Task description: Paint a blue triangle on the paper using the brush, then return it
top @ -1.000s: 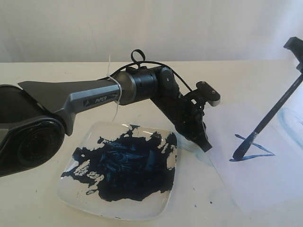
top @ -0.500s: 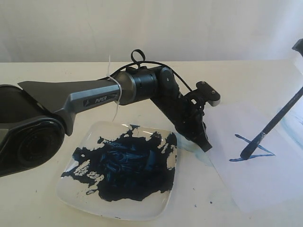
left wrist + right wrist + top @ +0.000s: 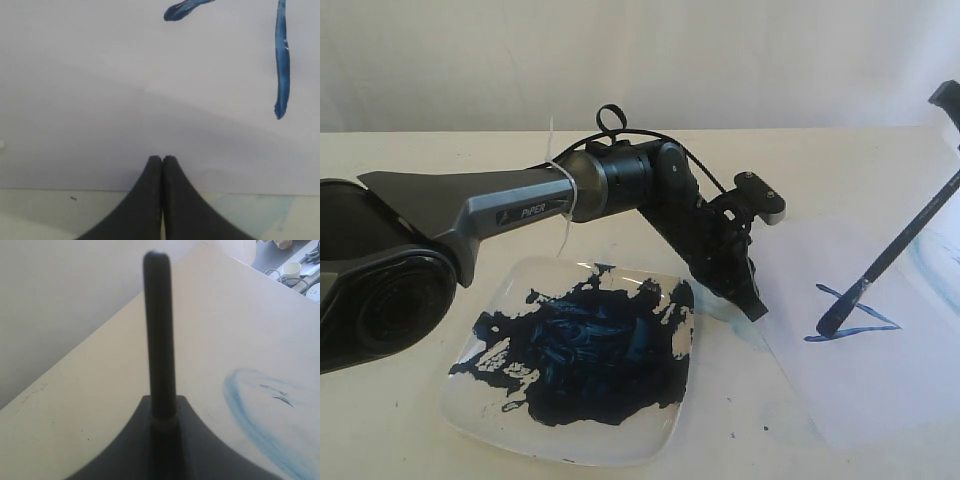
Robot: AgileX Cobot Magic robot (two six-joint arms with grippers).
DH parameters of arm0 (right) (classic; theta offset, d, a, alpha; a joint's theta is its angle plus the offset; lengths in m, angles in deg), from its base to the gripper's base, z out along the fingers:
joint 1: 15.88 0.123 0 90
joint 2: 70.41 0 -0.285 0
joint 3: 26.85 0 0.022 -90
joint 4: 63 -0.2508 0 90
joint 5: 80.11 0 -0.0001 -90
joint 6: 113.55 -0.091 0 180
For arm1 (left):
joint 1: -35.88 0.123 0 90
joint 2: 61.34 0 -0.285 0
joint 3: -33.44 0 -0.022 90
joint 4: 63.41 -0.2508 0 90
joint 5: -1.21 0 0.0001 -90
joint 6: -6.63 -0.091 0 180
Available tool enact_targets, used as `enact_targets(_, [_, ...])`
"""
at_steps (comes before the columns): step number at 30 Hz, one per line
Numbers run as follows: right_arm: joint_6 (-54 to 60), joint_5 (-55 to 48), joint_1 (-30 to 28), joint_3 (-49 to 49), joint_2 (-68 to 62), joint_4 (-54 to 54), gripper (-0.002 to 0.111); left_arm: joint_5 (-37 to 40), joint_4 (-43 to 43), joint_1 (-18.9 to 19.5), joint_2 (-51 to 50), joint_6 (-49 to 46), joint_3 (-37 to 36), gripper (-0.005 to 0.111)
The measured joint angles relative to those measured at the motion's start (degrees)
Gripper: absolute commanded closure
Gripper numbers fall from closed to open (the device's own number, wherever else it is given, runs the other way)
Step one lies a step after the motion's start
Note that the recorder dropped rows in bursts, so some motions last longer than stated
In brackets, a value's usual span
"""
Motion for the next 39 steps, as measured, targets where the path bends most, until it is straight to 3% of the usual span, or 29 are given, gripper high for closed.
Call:
enact_targets(18, [0.91, 5.49, 0.0, 0.0, 0.0, -0.43, 0.108, 0.0, 0.0, 0.0, 0.0, 0.0, 0.0, 0.107])
enact_targets(39, [0.91, -0.43, 0.0, -0.69, -2.24, -5.58, 0.108, 0.13, 0.0, 0.0, 0.0, 0.0, 0.0, 0.107])
